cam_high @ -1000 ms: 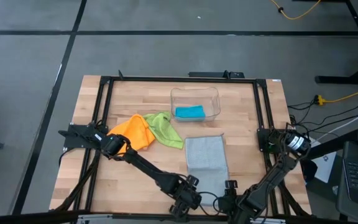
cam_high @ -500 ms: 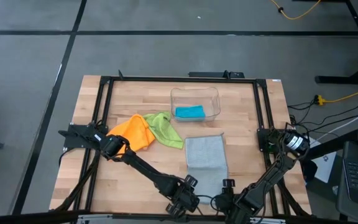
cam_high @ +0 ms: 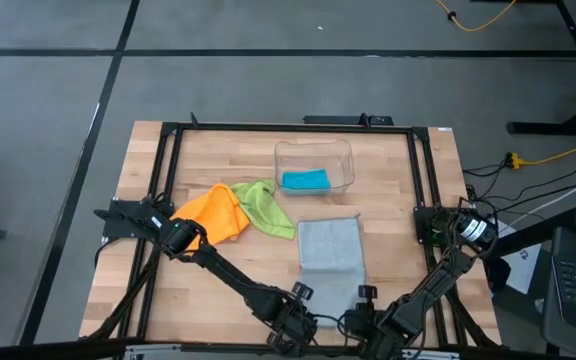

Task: Fold microfiber towels
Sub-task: Fold the gray towel

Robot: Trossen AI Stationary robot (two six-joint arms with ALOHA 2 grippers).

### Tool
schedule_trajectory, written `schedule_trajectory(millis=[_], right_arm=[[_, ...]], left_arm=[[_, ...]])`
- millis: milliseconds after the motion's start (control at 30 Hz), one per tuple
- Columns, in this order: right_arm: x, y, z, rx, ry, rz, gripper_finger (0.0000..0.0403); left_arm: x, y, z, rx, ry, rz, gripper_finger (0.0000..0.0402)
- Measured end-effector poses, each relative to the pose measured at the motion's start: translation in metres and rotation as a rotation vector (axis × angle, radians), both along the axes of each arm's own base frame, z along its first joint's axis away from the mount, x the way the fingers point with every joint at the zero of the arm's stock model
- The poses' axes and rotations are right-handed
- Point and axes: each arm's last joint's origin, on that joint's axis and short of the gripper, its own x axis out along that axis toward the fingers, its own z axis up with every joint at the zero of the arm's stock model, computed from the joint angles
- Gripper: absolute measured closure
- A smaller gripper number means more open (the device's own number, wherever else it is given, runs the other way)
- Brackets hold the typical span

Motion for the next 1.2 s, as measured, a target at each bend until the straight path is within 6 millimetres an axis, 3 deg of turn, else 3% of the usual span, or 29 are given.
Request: schedule_trajectory(millis=[167,300,633,767,933,1200], right_arm=[[0.001,0.001,0.003,0.025,0.001,-0.066,0.0389],[0.007,0.010,0.015,0.070,-0.006,-0.071,0.0389],[0.017,0.036,0.058,0.182,-0.087,-0.036,0.0395],[0.017,0.036,0.065,0.155,-0.076,-0.037,0.0395],[0.012,0.024,0.067,0.028,-0.070,-0.131,0.0395],[0.005,-0.005,0.066,-0.213,-0.055,-0.317,0.0394]], left_arm=[[-0.002,-0.001,0.003,0.007,-0.010,0.036,0.0396],[-0.004,-0.004,0.011,-0.009,-0.001,0.068,0.0399],[-0.011,-0.039,0.069,-0.097,-0.116,0.060,0.0401],[-0.016,-0.043,0.089,-0.021,-0.172,0.062,0.0401],[-0.019,-0.027,0.103,0.163,-0.189,0.128,0.0401],[-0.002,0.019,0.098,0.313,-0.137,0.224,0.0401]])
